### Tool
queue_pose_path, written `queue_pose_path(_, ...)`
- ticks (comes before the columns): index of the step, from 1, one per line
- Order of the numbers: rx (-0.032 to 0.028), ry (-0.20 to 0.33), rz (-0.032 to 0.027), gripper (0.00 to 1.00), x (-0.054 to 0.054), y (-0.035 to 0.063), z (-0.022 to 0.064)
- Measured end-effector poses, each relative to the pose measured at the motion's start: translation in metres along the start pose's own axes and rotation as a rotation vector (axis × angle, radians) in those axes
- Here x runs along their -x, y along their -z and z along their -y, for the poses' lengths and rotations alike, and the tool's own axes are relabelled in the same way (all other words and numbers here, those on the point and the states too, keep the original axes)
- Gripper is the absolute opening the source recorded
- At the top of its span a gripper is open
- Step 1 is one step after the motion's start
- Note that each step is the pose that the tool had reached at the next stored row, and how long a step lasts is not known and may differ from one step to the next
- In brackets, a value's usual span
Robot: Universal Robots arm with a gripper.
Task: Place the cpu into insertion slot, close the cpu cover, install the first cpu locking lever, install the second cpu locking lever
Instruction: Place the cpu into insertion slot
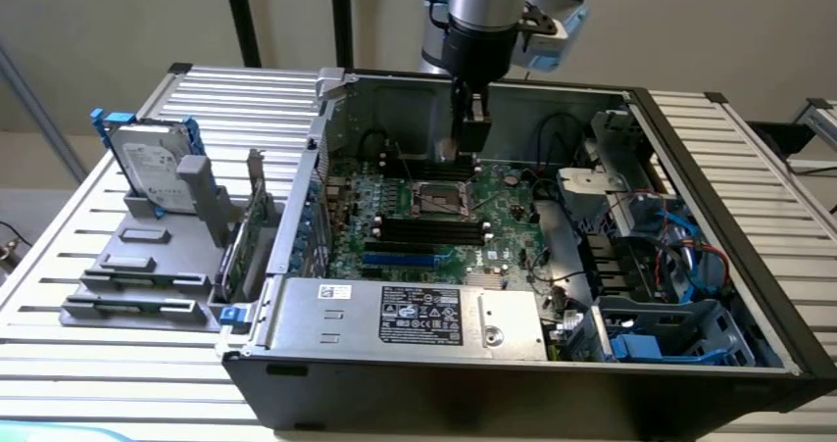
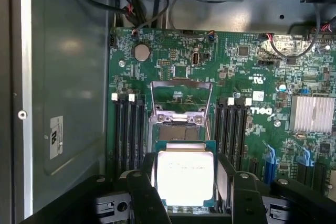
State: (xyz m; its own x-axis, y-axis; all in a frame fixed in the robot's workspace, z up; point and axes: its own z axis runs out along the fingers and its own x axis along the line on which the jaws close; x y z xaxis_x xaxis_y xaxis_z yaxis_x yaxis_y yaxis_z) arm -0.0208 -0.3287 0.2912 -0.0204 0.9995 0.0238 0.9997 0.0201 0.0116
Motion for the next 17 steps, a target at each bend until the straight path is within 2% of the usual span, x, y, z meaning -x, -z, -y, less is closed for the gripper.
queue_pose_path(17,0.0002,-0.007,-0.0001,0.55,0.001,-0.0309,0.0046)
